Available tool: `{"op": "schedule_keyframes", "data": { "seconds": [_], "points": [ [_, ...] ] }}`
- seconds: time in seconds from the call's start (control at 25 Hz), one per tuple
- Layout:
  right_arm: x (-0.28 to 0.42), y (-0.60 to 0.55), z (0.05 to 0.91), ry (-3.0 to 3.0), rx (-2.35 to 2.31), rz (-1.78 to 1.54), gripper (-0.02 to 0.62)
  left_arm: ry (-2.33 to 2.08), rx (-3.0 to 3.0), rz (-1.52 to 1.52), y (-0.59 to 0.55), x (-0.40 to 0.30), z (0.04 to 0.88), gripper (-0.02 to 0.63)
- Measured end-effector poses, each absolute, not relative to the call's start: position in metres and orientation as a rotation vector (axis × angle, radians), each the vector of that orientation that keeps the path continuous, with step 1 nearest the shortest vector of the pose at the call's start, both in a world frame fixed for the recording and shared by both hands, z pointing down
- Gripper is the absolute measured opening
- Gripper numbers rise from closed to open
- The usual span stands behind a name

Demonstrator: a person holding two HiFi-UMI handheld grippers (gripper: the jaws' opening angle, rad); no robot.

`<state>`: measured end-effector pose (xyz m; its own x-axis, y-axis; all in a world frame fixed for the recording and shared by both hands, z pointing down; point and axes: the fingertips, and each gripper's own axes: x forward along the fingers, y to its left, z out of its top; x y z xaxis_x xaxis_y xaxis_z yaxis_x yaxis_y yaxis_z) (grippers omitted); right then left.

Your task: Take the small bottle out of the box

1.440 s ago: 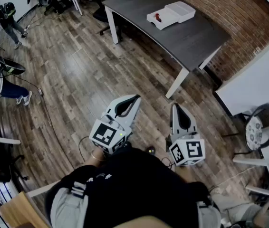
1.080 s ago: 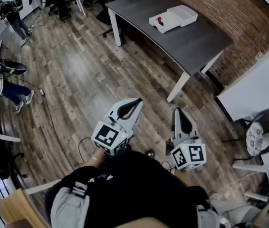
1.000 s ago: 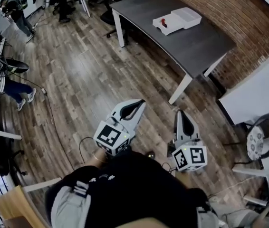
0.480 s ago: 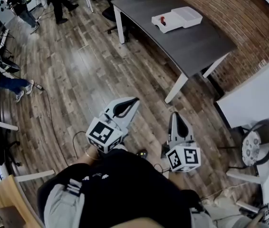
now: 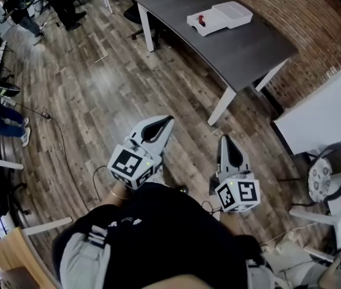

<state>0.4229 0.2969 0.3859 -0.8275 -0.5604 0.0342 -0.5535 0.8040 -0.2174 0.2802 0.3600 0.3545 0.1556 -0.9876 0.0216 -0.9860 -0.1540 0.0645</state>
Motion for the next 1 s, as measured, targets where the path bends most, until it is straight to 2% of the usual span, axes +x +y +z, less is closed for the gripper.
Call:
{"op": "schedule_keyframes", "data": {
  "seconds": [0.32, 1.0],
  "points": [
    [0.402, 0.251, 0.376, 2.897, -1.029, -0.312, 0.000, -2.015, 2.384, -0.065, 0.315, 0.234, 0.342, 0.003],
    [0.252, 0.165, 0.379, 2.929, -1.067, -0.326, 0.000, -1.954, 2.369, -0.145, 0.223, 0.080, 0.358, 0.003]
  ]
}}
